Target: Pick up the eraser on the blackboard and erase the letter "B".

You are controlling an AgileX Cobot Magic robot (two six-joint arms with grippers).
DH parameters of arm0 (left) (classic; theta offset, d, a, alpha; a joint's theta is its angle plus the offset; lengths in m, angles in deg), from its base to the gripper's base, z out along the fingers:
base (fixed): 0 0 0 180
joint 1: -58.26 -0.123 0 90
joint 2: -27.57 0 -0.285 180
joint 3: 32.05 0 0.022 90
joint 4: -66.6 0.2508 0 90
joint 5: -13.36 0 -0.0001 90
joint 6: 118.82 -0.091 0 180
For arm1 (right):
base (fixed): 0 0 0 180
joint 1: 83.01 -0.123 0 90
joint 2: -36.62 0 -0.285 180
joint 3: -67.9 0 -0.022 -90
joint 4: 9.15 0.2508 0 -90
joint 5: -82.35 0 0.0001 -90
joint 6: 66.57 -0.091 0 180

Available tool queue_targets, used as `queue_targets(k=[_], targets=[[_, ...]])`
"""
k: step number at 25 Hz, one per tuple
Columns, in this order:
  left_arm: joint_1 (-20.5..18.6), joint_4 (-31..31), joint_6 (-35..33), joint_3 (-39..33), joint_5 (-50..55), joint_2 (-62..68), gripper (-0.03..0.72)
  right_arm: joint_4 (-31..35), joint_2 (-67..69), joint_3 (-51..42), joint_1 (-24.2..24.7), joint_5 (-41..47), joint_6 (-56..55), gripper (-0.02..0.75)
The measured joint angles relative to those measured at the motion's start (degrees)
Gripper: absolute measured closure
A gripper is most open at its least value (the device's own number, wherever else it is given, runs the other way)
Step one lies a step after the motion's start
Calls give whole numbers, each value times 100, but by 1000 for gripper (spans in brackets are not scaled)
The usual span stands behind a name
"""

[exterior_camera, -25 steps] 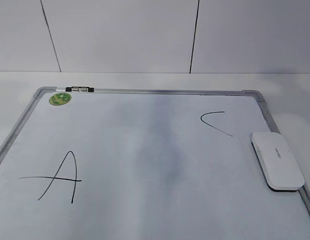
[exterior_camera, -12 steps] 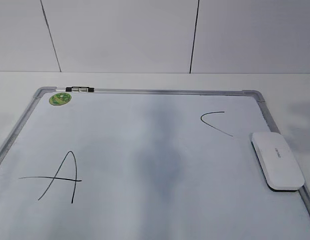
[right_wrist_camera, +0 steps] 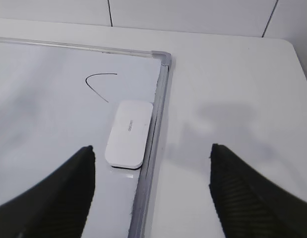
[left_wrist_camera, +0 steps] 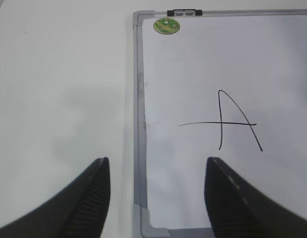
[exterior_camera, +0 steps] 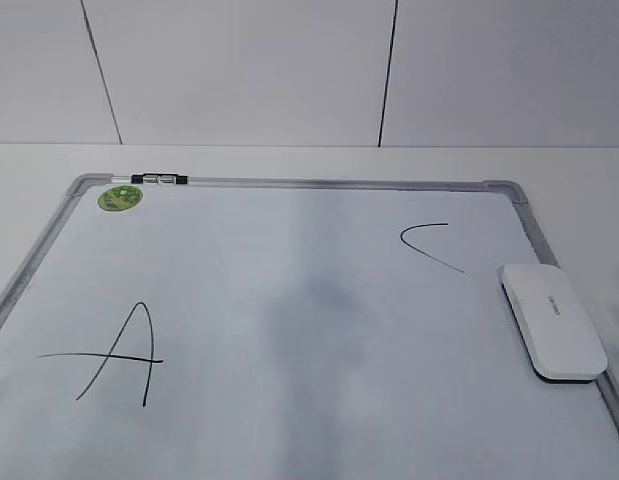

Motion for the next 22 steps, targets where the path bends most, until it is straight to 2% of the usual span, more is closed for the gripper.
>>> queue_targets(k=[12, 22], targets=[[0, 74, 2, -13, 51, -1129, 235, 0, -1278, -856, 0, 521, 4, 173], [0, 225, 2, -149, 624, -1170, 255, -34, -1556, -1093, 0, 759, 13, 173]])
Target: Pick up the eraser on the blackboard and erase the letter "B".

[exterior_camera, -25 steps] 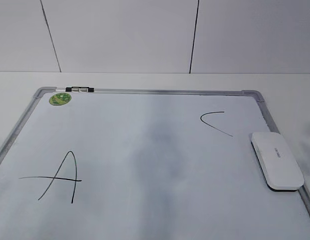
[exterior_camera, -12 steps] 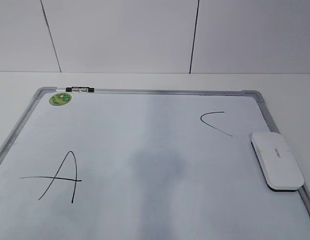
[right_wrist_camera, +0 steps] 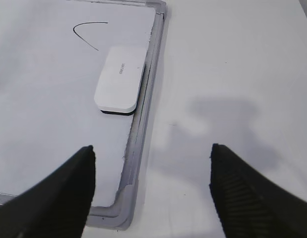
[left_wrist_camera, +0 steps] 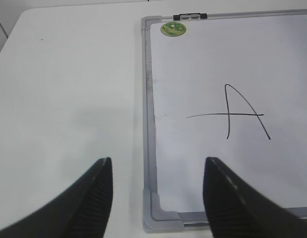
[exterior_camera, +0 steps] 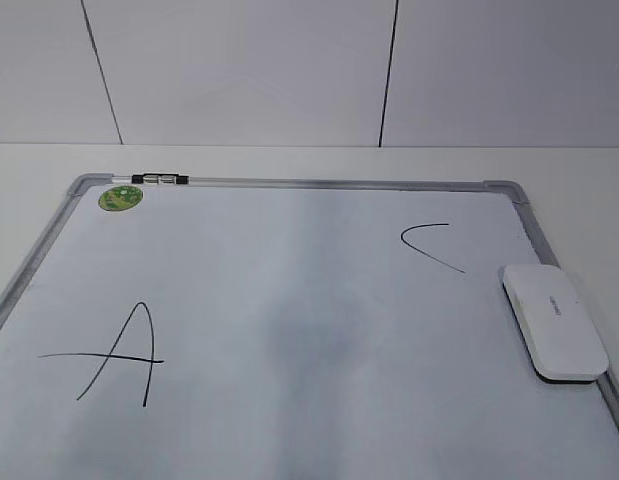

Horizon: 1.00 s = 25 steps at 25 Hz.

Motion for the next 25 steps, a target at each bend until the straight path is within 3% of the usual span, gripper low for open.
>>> queue_targets(k=[25], targets=[[0, -62, 0, 0, 0, 0, 255, 0, -17, 0, 0, 0, 4, 175]])
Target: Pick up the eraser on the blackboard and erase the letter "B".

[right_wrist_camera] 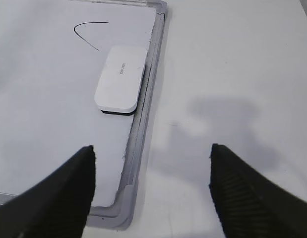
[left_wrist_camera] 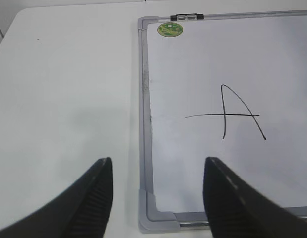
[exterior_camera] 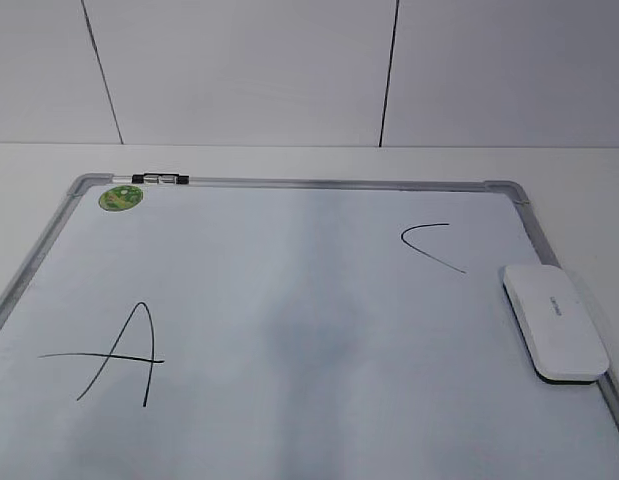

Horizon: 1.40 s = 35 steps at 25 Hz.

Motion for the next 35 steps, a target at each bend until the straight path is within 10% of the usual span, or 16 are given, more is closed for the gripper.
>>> queue_targets(k=[18, 35], targets=[[0, -43, 10, 0, 0, 0, 255, -14, -142, -16, 1099, 23, 9, 176], [48, -43, 10, 0, 0, 0, 255, -14, -142, -16, 1114, 35, 9, 176]])
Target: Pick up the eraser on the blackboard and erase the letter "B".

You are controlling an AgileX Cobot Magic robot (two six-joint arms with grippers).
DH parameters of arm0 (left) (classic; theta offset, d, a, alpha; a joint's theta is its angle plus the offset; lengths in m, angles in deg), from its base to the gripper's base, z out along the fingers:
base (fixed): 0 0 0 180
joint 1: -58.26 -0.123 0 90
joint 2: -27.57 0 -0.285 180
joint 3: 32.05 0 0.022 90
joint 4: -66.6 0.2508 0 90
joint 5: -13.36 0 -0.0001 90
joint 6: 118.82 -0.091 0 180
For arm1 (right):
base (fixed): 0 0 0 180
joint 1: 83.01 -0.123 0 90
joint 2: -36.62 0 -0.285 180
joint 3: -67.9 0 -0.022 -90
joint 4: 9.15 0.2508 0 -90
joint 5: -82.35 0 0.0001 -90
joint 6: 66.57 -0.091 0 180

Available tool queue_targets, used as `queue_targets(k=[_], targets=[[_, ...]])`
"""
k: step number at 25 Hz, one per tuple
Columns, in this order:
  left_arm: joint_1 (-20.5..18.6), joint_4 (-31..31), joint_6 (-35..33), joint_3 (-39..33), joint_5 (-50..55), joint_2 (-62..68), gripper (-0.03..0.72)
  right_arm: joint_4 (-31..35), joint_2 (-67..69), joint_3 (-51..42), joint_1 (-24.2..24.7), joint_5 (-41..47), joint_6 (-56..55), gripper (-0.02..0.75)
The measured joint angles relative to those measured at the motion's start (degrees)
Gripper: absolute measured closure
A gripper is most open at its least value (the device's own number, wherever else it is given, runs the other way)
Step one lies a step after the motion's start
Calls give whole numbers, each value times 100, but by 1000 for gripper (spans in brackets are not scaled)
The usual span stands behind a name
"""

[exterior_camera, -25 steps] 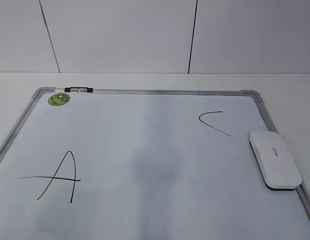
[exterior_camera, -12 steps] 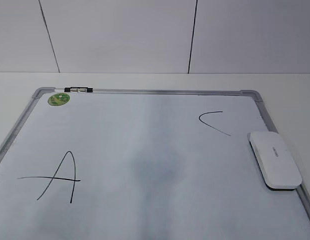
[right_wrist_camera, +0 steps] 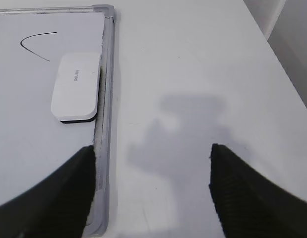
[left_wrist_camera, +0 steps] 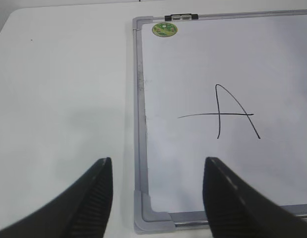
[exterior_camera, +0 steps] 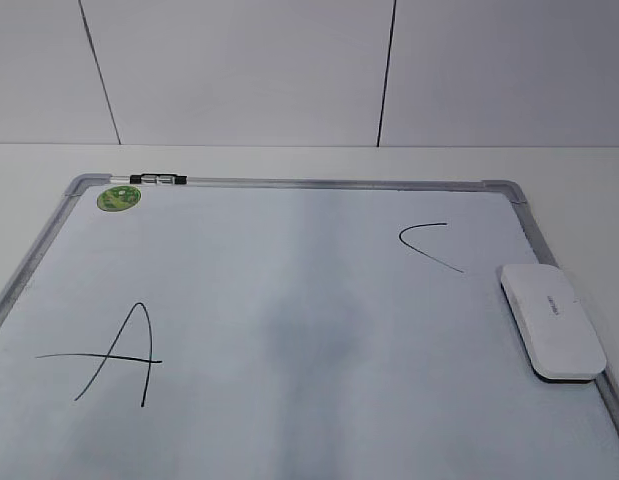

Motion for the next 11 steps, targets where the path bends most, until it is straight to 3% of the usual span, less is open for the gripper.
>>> queue_targets(k=[11], targets=[[0, 0, 0, 0, 0, 0, 255, 0, 0, 0, 0, 0, 0, 176]])
